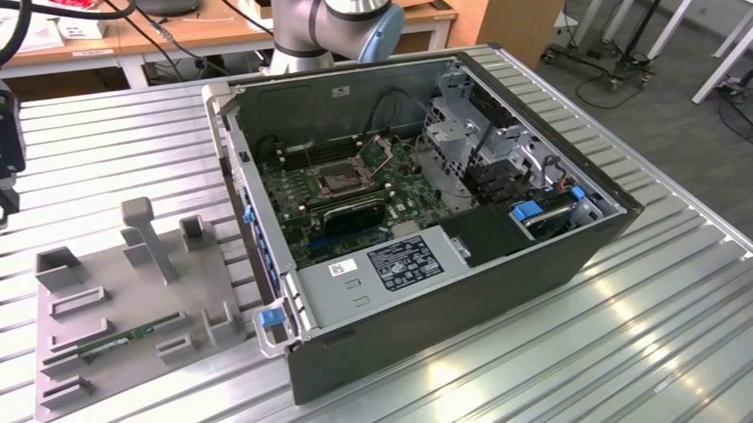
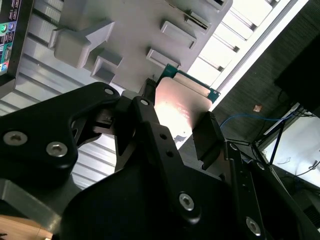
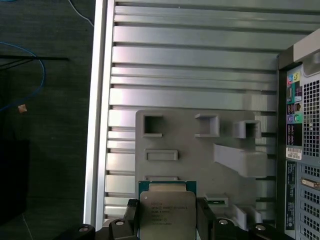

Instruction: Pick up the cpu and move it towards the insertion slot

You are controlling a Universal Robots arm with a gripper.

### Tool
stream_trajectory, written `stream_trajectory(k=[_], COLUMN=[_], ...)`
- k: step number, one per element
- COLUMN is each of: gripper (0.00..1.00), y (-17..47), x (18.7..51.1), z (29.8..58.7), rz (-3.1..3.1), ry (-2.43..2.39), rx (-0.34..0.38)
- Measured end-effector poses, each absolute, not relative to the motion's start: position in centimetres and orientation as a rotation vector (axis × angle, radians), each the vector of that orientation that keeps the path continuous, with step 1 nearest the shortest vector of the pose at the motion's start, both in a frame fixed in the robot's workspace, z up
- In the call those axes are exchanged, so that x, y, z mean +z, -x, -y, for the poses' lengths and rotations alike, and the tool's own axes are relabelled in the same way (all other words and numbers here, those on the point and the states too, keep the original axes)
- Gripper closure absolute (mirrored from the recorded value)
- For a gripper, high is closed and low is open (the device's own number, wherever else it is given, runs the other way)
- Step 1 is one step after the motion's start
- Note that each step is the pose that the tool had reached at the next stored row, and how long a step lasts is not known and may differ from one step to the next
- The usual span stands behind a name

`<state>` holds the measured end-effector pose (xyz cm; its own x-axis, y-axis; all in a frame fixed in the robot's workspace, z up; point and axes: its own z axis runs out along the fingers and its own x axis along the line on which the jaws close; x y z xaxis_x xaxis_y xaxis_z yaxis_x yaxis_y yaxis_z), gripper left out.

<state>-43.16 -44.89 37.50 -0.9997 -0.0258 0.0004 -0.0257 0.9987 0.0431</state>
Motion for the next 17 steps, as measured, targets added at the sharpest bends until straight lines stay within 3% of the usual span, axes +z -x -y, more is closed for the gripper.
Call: stream_trajectory(k=[17], gripper=[0.46], y=[42.53], x=[37.51], z=[44.89], rz=[3.140], ry=[-0.040], rx=[-0.068])
